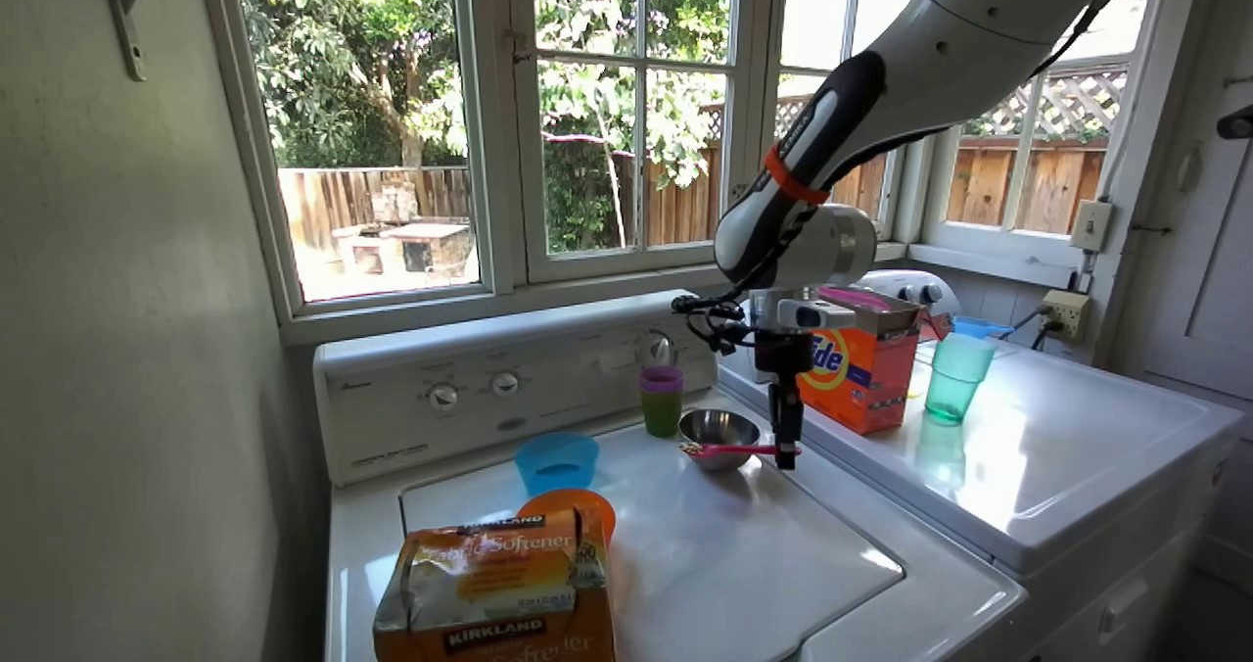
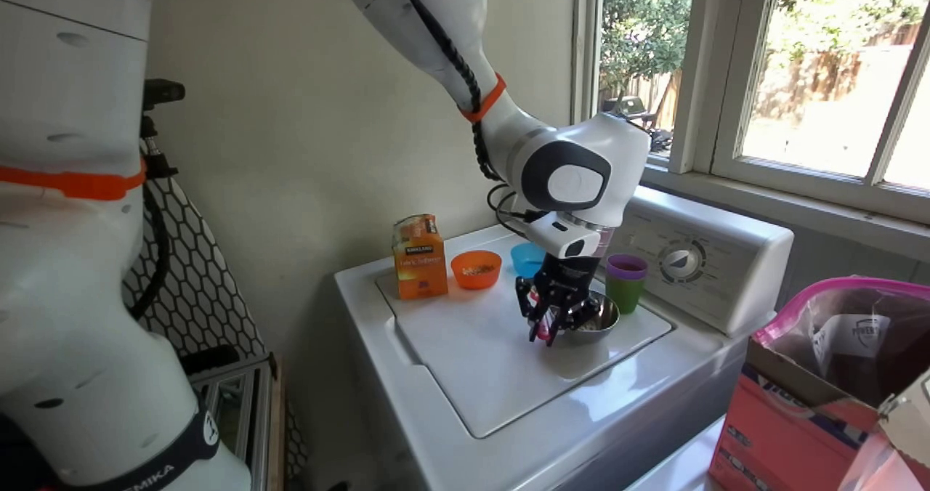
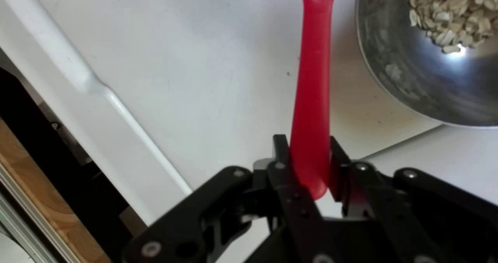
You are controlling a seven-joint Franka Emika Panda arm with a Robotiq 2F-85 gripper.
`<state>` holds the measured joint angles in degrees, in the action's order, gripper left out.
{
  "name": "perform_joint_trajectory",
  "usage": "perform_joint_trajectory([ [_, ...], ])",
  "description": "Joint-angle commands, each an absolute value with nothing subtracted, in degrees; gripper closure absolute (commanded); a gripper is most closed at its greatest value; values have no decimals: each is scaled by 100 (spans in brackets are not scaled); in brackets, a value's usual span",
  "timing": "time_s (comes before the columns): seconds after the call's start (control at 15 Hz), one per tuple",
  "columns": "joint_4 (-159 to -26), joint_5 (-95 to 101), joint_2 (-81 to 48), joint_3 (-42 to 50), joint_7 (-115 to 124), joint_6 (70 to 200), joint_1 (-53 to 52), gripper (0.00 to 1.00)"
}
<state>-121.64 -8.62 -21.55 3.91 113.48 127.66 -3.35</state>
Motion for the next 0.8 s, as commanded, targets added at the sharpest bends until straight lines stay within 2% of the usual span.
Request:
perform_joint_trajectory([
  [0.0, -12251, -1212, -2144, 460, 11583, 12670, -172, 94],
  [0.73, -12141, -1459, -2136, 577, 12090, 12658, -27, 94],
])
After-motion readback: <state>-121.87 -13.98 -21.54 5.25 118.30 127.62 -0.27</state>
